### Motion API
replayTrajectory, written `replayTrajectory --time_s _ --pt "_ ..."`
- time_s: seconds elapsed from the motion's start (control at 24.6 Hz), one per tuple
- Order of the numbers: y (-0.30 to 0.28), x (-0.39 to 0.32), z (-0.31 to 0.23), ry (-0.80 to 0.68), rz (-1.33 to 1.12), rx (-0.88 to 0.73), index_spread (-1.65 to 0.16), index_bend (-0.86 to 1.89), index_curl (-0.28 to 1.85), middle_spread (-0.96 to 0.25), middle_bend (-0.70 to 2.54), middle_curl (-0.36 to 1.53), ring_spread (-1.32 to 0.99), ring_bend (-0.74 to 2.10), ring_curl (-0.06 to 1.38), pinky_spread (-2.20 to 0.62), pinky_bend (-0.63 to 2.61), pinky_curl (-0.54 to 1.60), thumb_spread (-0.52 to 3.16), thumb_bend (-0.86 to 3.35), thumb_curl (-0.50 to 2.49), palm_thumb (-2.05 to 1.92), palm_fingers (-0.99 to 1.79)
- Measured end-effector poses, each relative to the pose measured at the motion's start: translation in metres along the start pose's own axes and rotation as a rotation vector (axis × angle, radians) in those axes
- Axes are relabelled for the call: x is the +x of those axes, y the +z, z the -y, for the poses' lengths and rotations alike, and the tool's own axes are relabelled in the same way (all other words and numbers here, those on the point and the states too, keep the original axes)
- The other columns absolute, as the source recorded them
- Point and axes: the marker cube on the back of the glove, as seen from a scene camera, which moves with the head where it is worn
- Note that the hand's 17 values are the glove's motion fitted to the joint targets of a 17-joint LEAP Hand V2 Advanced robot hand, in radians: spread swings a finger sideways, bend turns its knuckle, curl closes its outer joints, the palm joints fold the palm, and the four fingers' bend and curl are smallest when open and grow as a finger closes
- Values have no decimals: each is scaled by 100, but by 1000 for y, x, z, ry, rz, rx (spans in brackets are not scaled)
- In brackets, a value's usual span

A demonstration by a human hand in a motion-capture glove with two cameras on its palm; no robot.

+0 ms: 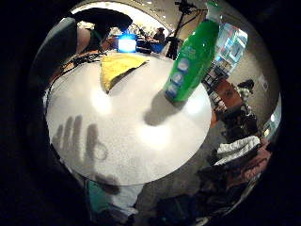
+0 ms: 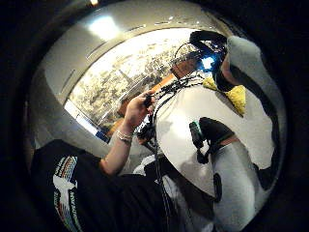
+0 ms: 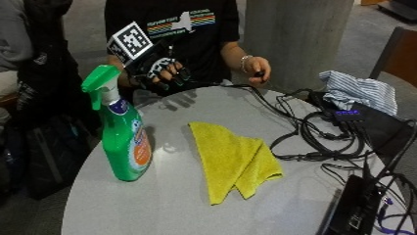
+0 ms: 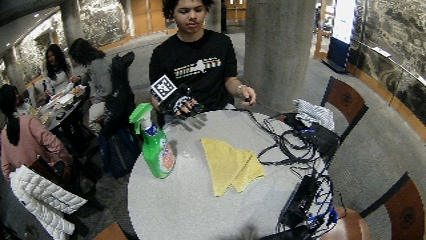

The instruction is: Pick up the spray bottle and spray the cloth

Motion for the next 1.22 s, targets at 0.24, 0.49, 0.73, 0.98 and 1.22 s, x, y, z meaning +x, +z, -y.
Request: replayTrajectory --time_s 0.24,0.49,0.73,0.98,1.22 --pt "-18 6 0 23 -40 17 -20 38 22 -3 21 14 -6 30 17 10 40 15 61 37 18 66 90" --pt "-24 9 -5 25 -52 -9 -24 34 28 -4 20 20 -7 28 21 12 39 18 78 33 22 70 91" --pt "-25 10 -4 110 14 2 -27 24 30 -5 19 24 -7 27 24 13 40 21 88 27 25 71 90" --pt "-28 20 -3 268 297 67 -30 14 29 -5 19 27 -7 27 26 14 43 23 94 20 27 70 89" --pt "-56 23 1 363 500 -95 -31 13 29 -4 18 29 -6 27 28 15 46 26 97 14 28 70 87"
